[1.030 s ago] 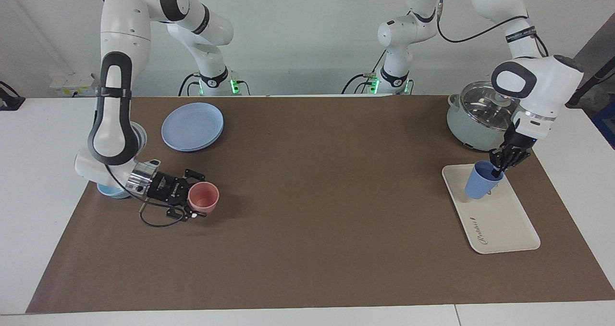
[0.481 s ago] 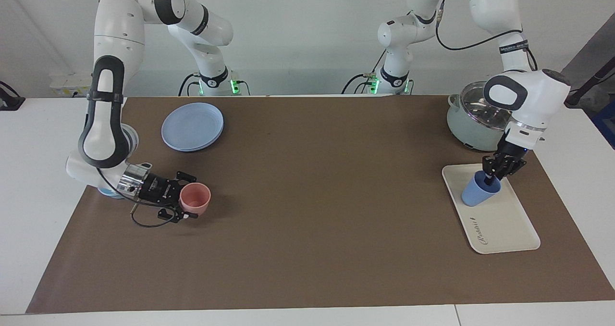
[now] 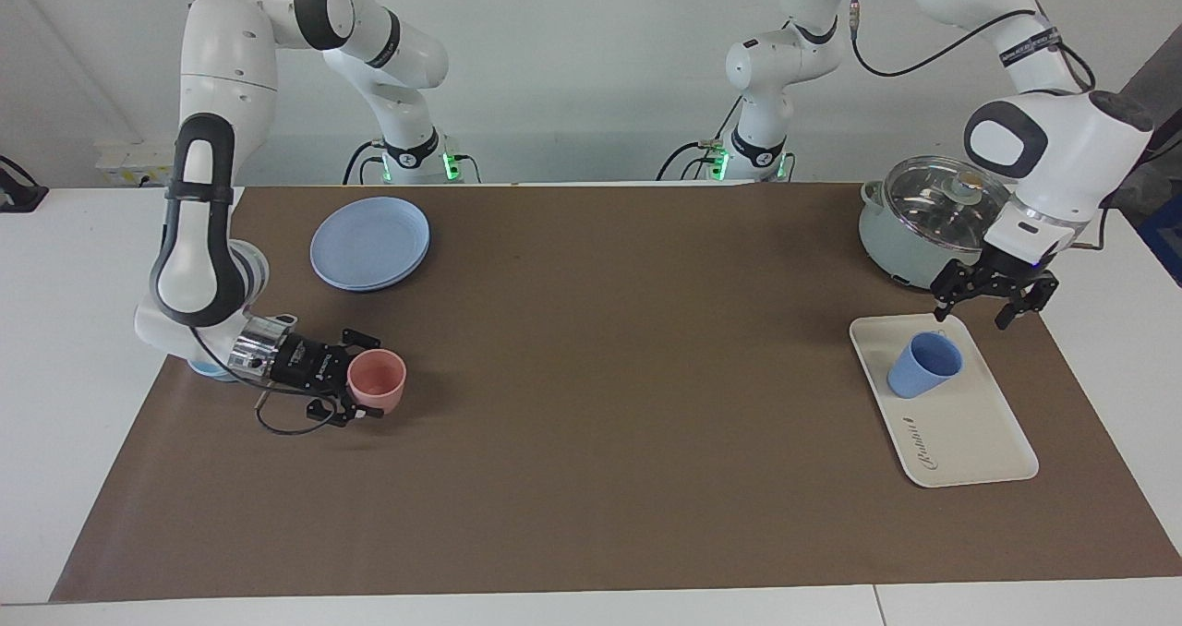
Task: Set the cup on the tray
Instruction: 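Set the cup upright on the tray and open the left gripper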
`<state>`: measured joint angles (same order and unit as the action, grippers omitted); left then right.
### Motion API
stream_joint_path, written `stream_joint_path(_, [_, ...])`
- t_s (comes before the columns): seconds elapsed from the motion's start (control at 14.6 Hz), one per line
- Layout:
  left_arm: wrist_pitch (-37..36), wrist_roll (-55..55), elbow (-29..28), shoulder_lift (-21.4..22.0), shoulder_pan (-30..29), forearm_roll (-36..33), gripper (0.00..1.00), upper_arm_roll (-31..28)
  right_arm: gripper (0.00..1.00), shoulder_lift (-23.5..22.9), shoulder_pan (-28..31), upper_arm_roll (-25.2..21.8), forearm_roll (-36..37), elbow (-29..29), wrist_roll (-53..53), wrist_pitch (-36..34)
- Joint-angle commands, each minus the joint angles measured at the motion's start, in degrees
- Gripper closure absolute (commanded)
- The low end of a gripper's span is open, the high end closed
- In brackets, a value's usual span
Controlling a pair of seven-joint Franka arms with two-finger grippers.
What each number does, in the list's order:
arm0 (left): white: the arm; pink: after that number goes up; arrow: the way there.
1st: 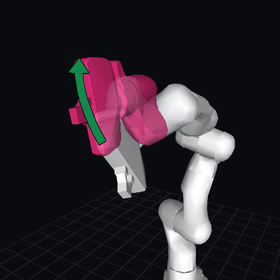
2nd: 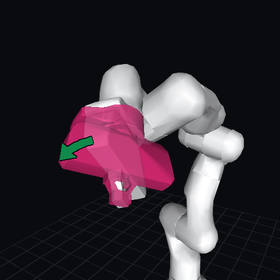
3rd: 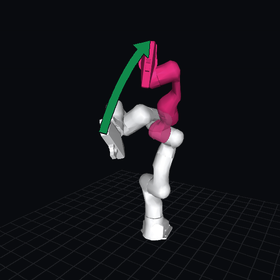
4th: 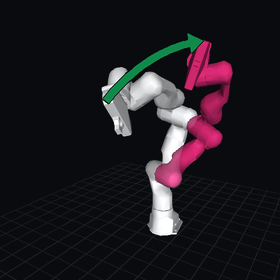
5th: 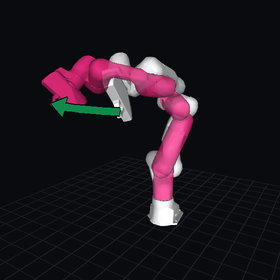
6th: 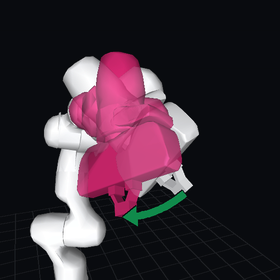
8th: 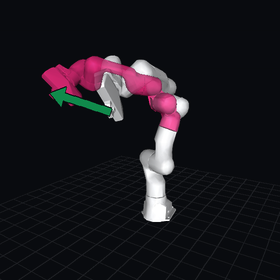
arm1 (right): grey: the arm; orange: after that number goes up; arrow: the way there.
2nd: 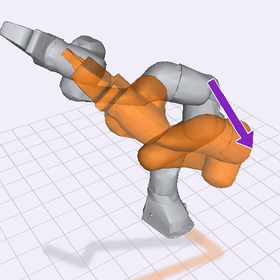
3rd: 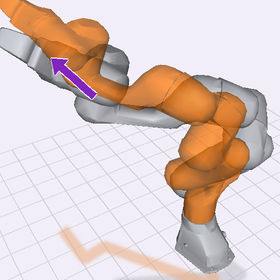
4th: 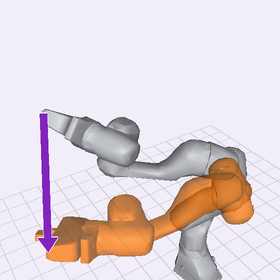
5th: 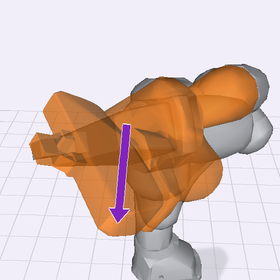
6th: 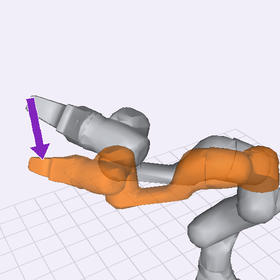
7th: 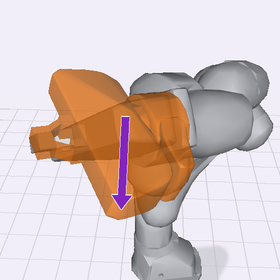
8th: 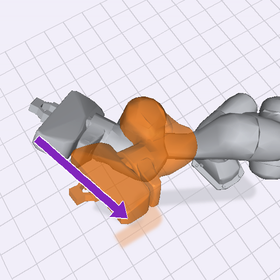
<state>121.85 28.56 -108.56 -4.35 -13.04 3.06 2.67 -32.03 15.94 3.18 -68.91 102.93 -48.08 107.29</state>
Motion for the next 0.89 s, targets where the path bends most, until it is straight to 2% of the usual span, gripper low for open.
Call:
stream_joint_path(0.0, [-7.58, -2.54, 0.81, 3.63, 2.84, -4.29, 0.0, -0.12, 1.0, 0.39, 1.2, 0.77, -2.45, 2.79, 3.87, -0.34])
stream_joint_path(0.14, [-12.23, -6.03, 0.37, 5.49, 5.47, -4.29, 0.0, -0.12, 0.56, 1.0, 1.37, 0.68, -4.65, 4.3, 5.26, 0.29])
stream_joint_path(0.21, [-14.08, -9.1, 0.28, 6.28, 7.05, -4.29, 0.0, -0.12, 0.37, 1.18, 1.37, 0.68, -4.74, 4.56, 7.36, 0.38])
stream_joint_path(0.34, [-17.16, -14.03, -0.6, 7.85, 10.21, -4.29, 0.0, -0.03, 0.21, 1.27, 1.46, 0.68, -4.92, 4.83, 8.43, 0.29])
stream_joint_path(0.62, [-18.05, -22.47, -0.43, 9.36, 15.23, -4.29, 0.0, -0.03, 0.01, 1.44, 1.55, 0.42, -4.83, 4.74, 8.53, 0.29])
stream_joint_path(0.69, [-18.4, -23.28, 0.7, 9.36, 15.41, -4.12, 0.0, 0.06, 0.01, 1.62, 1.81, 0.33, -4.22, 4.65, 8.53, 0.38])
stream_joint_path(0.82, [-24.78, -23.11, 7.53, 8.4, 15.24, -3.68, 0.0, -0.03, 0.01, 2.14, 1.99, -0.11, -1.77, 4.3, 8.79, 1.07])
